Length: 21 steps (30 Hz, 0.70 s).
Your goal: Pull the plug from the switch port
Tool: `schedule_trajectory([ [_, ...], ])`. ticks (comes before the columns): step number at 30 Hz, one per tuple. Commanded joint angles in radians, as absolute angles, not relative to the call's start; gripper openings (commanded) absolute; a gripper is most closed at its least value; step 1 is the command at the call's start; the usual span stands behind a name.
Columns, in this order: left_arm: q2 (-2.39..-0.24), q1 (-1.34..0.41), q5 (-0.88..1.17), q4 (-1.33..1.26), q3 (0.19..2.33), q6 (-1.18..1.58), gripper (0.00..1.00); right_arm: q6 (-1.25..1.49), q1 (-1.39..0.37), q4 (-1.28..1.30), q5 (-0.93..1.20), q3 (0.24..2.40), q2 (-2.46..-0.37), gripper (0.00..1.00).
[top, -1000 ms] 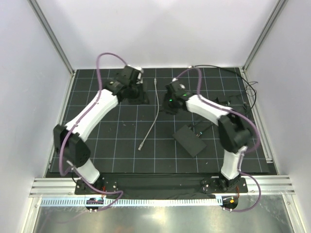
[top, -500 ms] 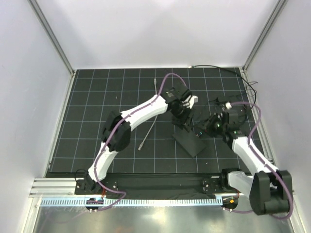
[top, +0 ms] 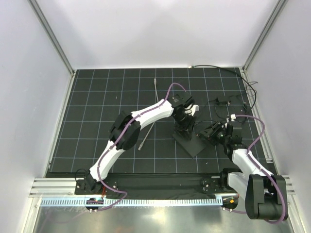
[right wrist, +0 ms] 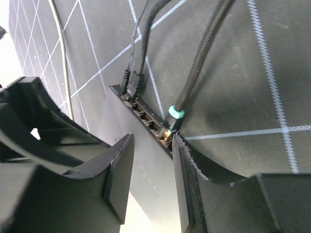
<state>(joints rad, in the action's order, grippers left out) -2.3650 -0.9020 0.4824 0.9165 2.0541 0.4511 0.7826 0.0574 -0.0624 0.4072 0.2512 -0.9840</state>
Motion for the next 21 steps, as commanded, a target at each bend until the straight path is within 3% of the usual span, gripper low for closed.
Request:
schedule_trajectory([
  [1, -2.376, -0.902, 0.517, 0.9, 2.108, 0.468, 0.47, 0.778, 0.071, -0.172, 0.406, 0.224, -0.986, 0.44],
  [13, -2.378, -0.902, 0.511, 0.919, 2.072, 0.474, 0.46, 0.834, 0.103, -0.295, 0.465, 0.221, -1.13, 0.4],
  [21, -2.381, -0.887, 0.523, 0.923, 2.083, 0.474, 0.45, 0.821, 0.112, -0.29, 0.491, 0.201, -1.12, 0.41],
])
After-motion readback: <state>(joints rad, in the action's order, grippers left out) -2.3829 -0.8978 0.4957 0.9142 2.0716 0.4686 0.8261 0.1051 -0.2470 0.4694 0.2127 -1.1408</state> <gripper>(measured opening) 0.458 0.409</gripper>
